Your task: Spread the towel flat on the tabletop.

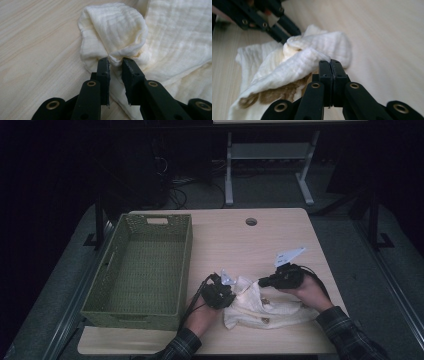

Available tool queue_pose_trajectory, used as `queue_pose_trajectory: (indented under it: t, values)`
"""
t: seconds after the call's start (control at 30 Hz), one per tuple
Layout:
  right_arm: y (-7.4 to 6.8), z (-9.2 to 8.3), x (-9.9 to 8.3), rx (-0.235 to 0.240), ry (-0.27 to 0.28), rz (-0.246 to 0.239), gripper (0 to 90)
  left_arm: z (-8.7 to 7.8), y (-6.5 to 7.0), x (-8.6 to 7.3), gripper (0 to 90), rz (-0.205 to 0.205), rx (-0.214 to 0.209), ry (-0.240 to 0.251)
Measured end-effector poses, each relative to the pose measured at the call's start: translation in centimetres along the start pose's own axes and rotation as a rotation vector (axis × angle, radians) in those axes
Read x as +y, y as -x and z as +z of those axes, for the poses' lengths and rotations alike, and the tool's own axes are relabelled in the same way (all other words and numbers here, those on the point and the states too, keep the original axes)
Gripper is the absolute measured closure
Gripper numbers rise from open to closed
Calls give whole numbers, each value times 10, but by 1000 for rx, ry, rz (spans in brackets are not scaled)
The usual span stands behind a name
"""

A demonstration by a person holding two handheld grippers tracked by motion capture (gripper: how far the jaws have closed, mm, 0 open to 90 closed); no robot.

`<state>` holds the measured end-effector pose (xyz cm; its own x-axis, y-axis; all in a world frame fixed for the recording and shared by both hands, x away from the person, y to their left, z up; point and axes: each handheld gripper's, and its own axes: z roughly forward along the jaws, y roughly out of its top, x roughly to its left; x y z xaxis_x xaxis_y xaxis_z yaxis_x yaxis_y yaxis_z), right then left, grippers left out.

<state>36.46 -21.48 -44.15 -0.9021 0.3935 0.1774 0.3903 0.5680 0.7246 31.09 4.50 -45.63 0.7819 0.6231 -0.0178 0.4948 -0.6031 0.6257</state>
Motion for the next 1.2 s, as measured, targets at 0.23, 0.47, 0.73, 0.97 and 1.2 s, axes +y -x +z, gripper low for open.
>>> queue_pose_trajectory:
  t: [0.23, 0.47, 0.73, 0.97, 1.2]
  values:
    - [6, -40, 1, -122, 41, 15, 887, -4, 0, 1, 692, -13, 7, 40]
    - [15, -76, -2, -231, 89, 39, 887, -11, 1, 4, 589, -11, 41, 92]
    - [39, -102, 3, -382, 94, 101, 887, -9, 1, 5, 572, -9, 38, 90]
    - [75, -86, -2, -459, 18, 169, 860, -6, -4, 12, 565, -26, 36, 111]
    - [84, -86, -19, -423, 30, 234, 761, 3, -18, 36, 563, -35, 45, 139]
